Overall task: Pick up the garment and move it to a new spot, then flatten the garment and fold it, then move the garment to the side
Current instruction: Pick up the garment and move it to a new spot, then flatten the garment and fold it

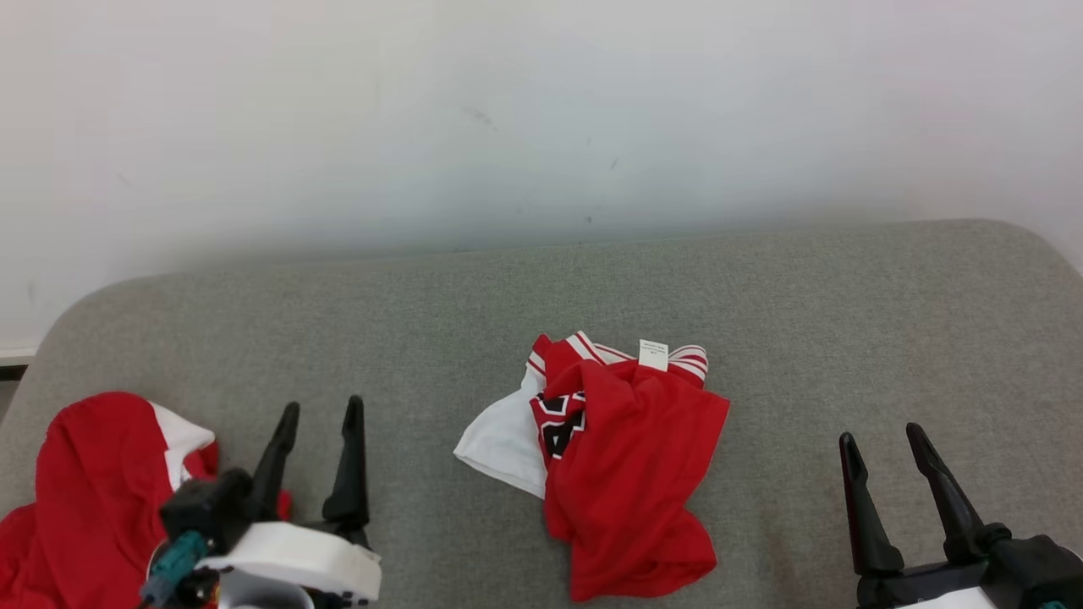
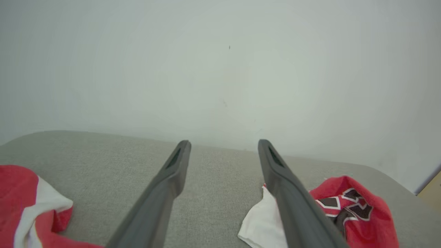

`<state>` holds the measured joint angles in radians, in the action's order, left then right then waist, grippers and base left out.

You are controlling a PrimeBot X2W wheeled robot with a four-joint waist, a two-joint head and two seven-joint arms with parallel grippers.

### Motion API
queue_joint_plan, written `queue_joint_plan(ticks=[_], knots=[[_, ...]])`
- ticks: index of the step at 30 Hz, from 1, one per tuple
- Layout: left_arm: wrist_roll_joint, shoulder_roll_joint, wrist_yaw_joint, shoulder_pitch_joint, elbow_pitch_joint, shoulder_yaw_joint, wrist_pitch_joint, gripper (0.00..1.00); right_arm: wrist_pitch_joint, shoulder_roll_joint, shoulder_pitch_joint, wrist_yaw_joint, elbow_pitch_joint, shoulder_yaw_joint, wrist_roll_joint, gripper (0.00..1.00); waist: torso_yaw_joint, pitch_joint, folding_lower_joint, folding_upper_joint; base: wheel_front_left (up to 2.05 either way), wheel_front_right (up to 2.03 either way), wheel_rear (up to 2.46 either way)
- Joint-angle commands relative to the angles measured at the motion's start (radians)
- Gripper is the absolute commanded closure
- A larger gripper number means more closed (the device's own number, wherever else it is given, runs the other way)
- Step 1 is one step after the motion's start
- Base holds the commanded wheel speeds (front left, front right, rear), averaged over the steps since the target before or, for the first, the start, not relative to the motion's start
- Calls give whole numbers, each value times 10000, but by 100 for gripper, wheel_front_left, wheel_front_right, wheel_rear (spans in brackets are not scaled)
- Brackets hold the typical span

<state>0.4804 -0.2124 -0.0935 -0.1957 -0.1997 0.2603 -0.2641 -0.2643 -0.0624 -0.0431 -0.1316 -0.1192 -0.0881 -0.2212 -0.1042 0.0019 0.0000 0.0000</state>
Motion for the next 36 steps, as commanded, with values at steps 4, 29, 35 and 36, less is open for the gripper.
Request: queue_joint_plan(ticks=[4,29,35,36], knots=[[-640,400,78,904,563,-687,-1,0,-1,-11,288,18,428,348,-96,0,-15,34,0,0,0,0,0],[-1980,1577,1330,1684,756,-1824,-4,0,-1,105,516,18,1158,417,-161,0,-151,232,0,0,0,0,0],[-2020,1599,1423,1659,605,-1778,-4,0,-1,106,533,18,1079,355,-147,0,-183,202,0,0,0,0,0],[-2016,1602,1440,1655,599,-1756,-4,0,-1,105,532,18,1064,340,-141,0,-190,196,0,0,0,0,0]])
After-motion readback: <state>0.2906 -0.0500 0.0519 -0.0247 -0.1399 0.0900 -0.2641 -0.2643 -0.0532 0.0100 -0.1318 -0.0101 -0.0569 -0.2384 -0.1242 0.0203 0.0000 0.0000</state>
